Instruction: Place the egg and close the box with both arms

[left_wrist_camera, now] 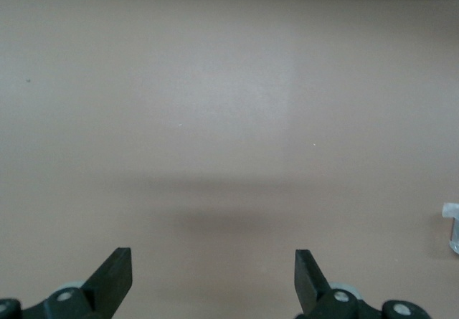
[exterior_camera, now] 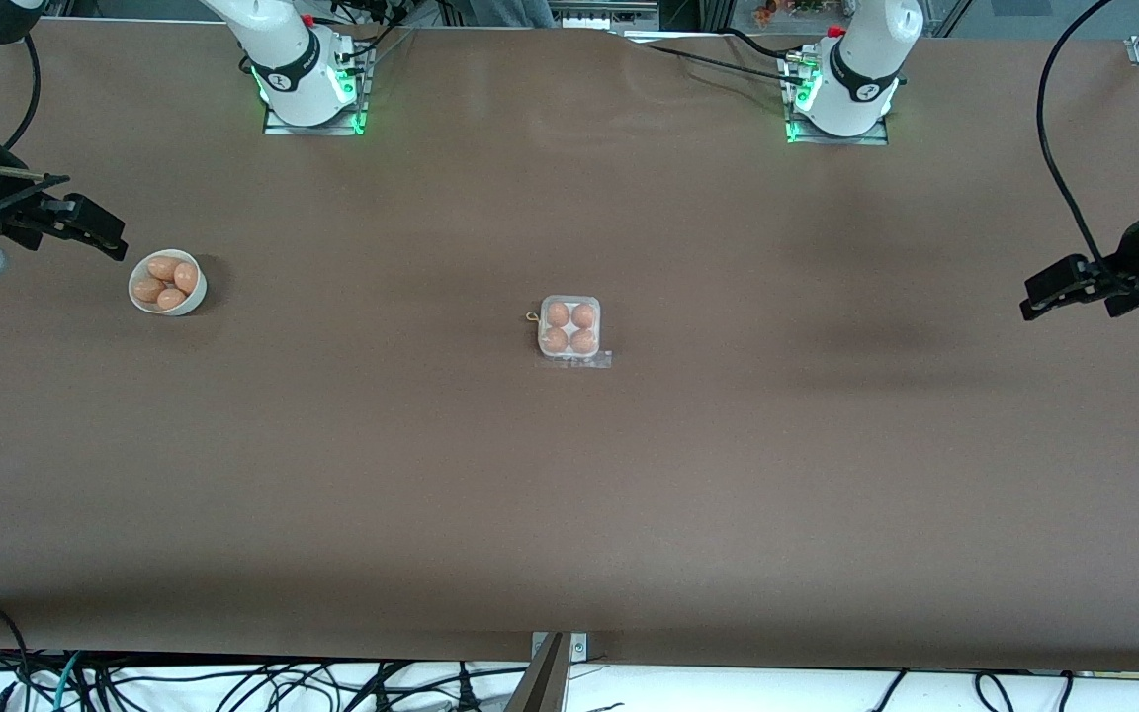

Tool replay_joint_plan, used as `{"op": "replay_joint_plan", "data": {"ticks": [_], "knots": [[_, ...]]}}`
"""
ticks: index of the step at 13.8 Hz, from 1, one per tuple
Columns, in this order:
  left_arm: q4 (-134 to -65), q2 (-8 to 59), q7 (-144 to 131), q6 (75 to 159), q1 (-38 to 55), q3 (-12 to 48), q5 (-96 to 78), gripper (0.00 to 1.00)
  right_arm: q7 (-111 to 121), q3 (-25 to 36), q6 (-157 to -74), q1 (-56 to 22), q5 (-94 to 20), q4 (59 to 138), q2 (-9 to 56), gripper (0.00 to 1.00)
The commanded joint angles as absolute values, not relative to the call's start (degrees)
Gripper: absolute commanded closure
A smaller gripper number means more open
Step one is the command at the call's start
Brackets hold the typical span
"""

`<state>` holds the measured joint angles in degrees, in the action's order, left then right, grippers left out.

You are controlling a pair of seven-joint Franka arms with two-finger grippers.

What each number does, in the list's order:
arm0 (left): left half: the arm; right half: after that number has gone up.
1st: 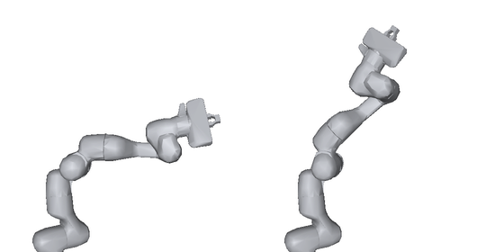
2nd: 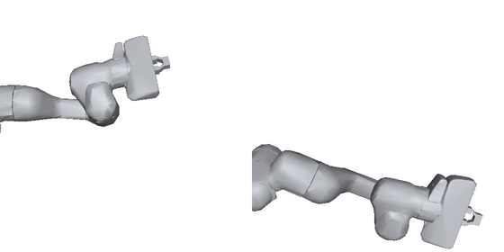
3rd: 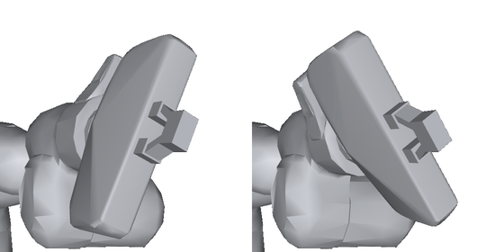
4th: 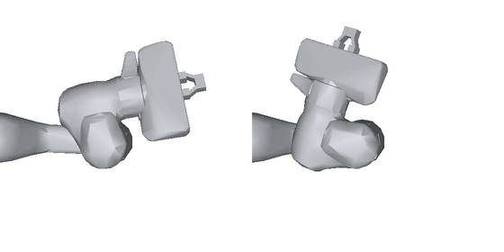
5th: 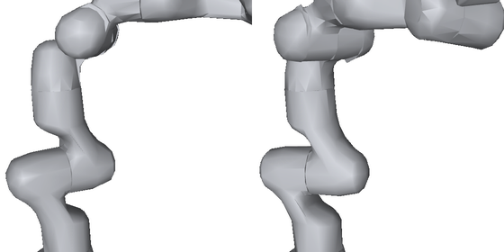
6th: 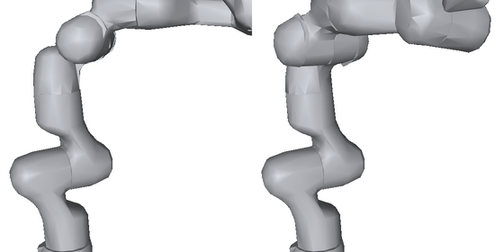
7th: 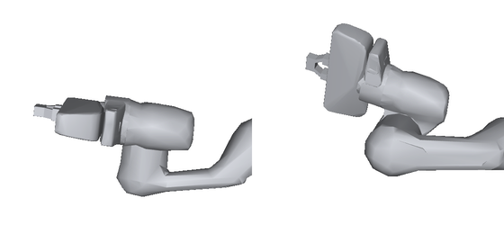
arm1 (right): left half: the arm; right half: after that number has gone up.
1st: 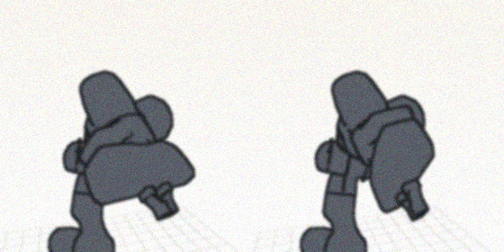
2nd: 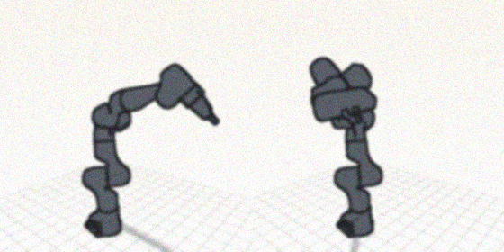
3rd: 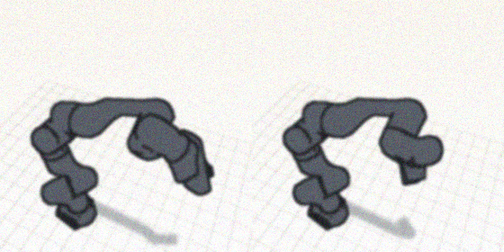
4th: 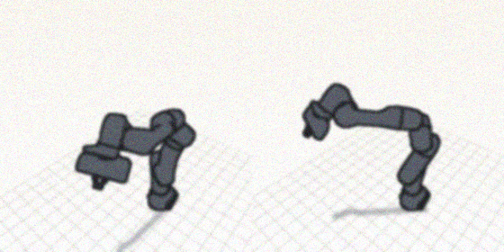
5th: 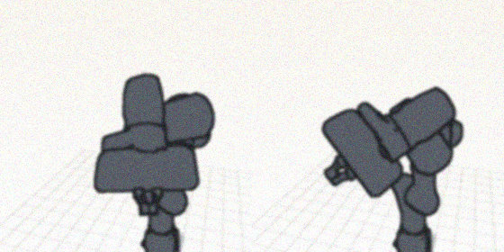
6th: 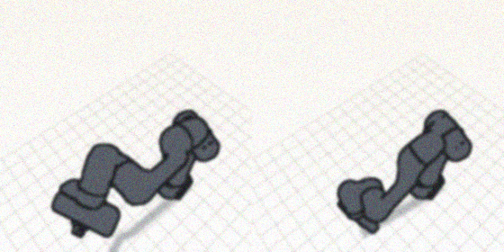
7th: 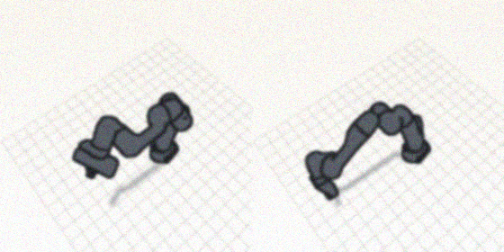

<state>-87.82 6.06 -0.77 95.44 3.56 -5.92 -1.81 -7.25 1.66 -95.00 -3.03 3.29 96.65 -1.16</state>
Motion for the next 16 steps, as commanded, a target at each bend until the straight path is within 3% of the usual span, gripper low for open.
{"op": "replay_joint_plan", "data": {"ticks": [1,16], "knots": [[-94.0,1.0,2.3,96.9,3.1,-5.7,-2.9,0.00,-6.5,1.3,-94.4,-2.5,3.4,95.7,-1.0,0.00],[-99.6,-3.3,2.2,99.1,3.0,-5.8,-0.9,0.00,-6.9,1.3,-94.2,-2.5,3.3,95.7,-1.0,0.00]]}}
